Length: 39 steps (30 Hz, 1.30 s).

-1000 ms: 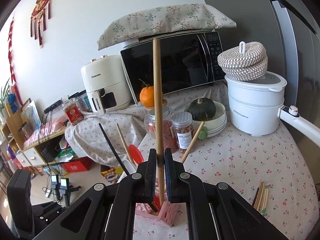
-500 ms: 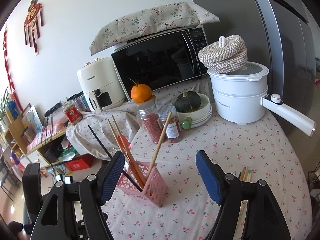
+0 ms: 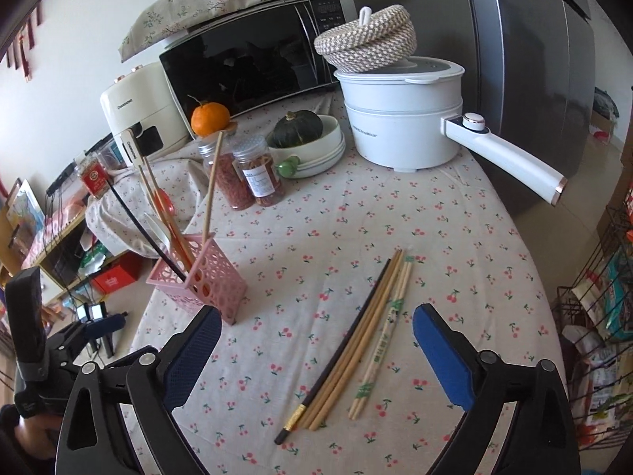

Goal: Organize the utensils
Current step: 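Open the right gripper and withdraw both grippers from the pink holder, then grasp another black chopstick with the left gripper and lift it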

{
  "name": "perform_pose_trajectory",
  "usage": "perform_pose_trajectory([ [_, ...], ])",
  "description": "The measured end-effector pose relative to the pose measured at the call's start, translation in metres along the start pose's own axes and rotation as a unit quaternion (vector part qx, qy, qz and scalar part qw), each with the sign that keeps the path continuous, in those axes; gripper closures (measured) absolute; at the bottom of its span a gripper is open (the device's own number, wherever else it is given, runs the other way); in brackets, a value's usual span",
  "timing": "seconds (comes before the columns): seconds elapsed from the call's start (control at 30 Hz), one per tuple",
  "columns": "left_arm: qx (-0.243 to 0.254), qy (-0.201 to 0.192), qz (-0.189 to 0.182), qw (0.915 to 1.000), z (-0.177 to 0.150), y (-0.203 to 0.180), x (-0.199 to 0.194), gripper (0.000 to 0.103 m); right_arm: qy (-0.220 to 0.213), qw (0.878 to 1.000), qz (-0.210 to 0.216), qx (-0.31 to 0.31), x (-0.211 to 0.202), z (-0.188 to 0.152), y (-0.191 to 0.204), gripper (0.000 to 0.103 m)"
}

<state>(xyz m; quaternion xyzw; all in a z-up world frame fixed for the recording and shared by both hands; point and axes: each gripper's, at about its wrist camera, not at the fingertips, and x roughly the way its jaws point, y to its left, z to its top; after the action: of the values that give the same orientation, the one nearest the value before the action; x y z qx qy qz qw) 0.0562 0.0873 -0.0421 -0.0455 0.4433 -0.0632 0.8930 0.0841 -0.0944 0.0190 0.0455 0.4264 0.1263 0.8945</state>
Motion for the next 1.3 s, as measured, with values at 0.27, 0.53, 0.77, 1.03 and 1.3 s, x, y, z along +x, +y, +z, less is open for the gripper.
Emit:
perform_pose_trajectory([
  [0.27,0.012,0.005,0.013,0.9998,-0.006,-0.034,0.011,0.001,0.041,0.998,-0.036,0.037,0.003,-0.01,-0.041,0.0],
  [0.53,0.047,0.008,0.026,0.9985,-0.002,-0.079,0.02,0.001,0.086,0.993,-0.064,0.049,0.011,-0.015,-0.062,0.0],
  [0.77,0.048,0.053,0.039,0.9966,0.015,-0.104,0.055,0.001,0.125,0.985,-0.078,0.092,0.024,-0.02,-0.099,0.0],
  [1.03,0.057,0.097,0.071,0.9911,0.036,-0.124,0.101,0.008,0.163,0.976,-0.077,0.119,0.043,-0.026,-0.13,0.0],
  [1.3,0.022,0.137,0.01,0.9903,0.055,-0.123,0.141,0.072,0.18,0.973,-0.07,0.124,0.054,-0.027,-0.134,0.0],
])
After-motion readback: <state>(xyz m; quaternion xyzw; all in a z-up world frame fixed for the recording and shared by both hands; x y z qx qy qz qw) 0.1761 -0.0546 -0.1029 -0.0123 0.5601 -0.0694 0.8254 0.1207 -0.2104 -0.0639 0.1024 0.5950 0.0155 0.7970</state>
